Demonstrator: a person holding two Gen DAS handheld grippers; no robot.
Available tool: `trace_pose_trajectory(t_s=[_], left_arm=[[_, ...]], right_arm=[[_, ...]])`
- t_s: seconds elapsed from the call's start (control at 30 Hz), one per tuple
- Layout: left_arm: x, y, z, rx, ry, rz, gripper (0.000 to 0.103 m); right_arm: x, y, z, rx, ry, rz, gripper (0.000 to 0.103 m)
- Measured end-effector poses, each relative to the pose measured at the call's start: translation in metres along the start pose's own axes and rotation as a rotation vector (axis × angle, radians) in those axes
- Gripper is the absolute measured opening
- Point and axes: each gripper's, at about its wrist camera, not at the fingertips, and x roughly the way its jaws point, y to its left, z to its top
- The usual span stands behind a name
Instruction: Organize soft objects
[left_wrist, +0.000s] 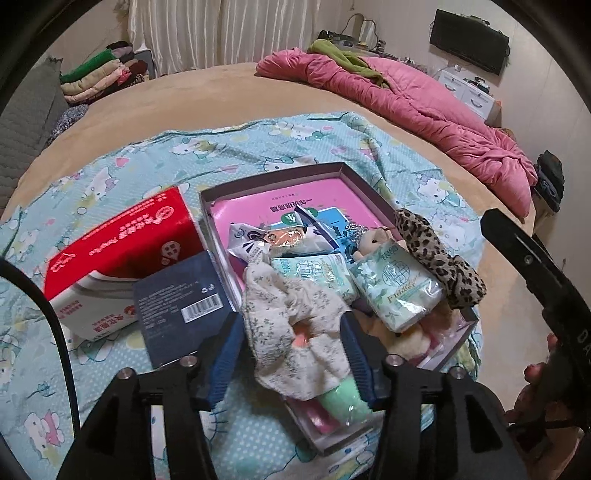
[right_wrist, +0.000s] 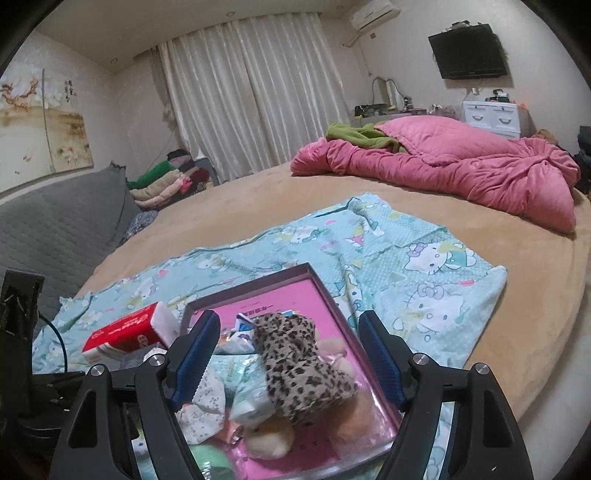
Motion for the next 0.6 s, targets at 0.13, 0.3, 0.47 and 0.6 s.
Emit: trace_pose_trajectory(t_s=[0.13,0.3,0.47,0.6], left_arm=[[-0.016,0.004,-0.004,-0.003,-0.018,0.005,0.061],[-0.033,0.007,-0.007,0.003,-0.040,0.011,0.064],[-0.052,0.011,-0.009,-0.004,-0.069,0.011,0.065],[-0.067,0.017,-0.010,-0.015,-0.094,0.016,0.066]], right_arm=[[-0.012,0.014,0.005,-0.014,-0.001,0.006,0.079],[-0.028,0.031,0.010,-0.046,-0.012,0.024,0.079],[-0.046,0.049,0.016,-0.082,-0.025,0.047,0.081],[-0.056,0.061,0.019,-0.107,-0.022,0.065,0.082]])
